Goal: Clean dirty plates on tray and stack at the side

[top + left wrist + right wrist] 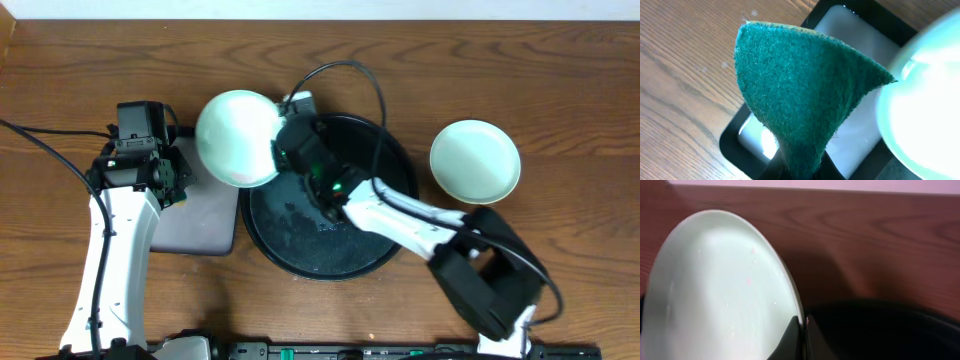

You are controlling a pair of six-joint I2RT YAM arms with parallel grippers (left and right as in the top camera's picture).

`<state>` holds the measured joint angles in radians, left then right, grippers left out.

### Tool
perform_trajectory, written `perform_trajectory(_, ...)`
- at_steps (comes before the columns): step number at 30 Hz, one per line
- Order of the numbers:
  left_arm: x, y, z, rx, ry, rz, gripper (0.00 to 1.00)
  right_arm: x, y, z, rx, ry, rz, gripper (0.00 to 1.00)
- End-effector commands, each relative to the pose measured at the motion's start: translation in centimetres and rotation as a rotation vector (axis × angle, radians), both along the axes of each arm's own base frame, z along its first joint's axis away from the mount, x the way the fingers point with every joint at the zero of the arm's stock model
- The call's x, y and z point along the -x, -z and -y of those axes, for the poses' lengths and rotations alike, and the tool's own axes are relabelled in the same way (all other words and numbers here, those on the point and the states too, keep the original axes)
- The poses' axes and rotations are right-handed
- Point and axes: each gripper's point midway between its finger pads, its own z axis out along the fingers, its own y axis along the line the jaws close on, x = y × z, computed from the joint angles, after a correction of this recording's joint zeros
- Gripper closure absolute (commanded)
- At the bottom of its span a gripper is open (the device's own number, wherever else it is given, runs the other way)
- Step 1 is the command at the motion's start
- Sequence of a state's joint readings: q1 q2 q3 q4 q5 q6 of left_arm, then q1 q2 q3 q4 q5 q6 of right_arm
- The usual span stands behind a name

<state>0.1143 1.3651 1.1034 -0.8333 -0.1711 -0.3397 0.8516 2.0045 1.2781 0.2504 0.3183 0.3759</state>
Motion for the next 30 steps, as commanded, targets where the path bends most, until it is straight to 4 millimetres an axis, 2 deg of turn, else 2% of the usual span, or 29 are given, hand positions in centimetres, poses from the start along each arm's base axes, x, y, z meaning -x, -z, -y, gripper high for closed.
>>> perform_trajectory(1, 0.3, -0.1, -0.3, -0.025, -0.002, -0.005, 0.93, 0.3, -0.3, -2.2, 0.035, -0.060, 0.094, 0.99)
perform_trajectory(5, 0.3, -0.1, -0.3, -0.025, -0.002, -0.005, 0.92, 0.6, -2.0, -3.9, 0.034, -0.098, 0.213, 0.99)
perform_trajectory(10, 0.2, -0.1, -0.3, -0.025, -0.002, -0.005, 0.92, 0.7, -5.5, -5.0, 0.071, -0.138, 0.398, 0.99)
perform_trajectory(17, 0.2, -0.1, -0.3, -0.025, -0.002, -0.004, 0.92, 1.0, -10.4, -5.6, 0.199, -0.174, 0.690, 0.99)
perform_trajectory(25, 0.2, -0.1, -0.3, -0.025, -0.002, -0.004, 0.92, 1.3, -13.7, -5.4, 0.307, -0.159, 0.887, 0.99)
perform_trajectory(30, 0.2, -0.1, -0.3, -0.025, -0.002, -0.004, 0.92, 2.1, -15.2, -6.2, 0.381, -0.194, 0.994, 0.99)
